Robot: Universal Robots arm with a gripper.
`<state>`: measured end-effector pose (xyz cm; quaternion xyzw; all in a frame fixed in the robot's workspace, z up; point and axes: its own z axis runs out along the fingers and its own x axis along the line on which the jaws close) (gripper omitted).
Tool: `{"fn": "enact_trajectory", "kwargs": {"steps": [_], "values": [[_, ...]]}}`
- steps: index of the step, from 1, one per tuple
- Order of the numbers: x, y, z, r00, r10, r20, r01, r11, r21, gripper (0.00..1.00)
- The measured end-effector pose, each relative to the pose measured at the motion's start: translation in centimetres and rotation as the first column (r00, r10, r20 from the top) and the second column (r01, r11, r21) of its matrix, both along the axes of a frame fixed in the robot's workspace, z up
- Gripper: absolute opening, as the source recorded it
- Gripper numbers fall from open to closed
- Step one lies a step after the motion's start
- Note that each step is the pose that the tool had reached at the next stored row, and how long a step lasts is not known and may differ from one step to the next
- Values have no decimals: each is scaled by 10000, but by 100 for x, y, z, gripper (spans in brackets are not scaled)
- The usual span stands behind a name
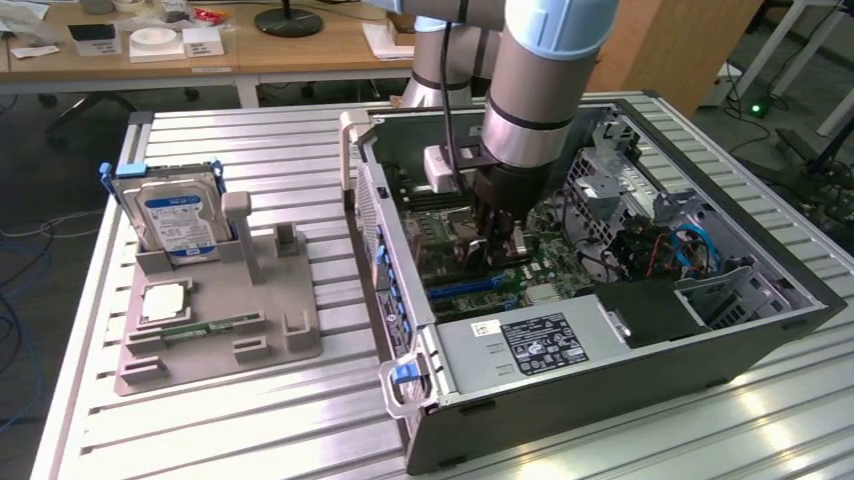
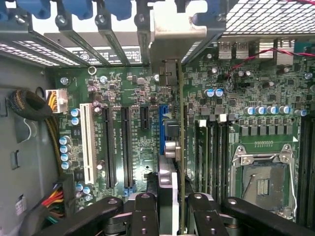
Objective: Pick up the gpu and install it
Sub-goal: 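Insert the gpu into the slot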
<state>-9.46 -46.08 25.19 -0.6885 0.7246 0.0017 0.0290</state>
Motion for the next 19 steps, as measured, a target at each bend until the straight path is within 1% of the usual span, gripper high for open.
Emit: {"fn": "enact_trajectory", "kwargs": {"steps": [3,9,12,19], "values": [[-1,-12,-10,10000,-2,1,2,10000,3,28],[-29,-17,-31,10000,1,0,-1,10000,-1,28],[-30,-32,-42,10000,-1,0,1,10000,0,28],[-51,-35,-66,10000,0,0,0,10000,-1,28]]}}
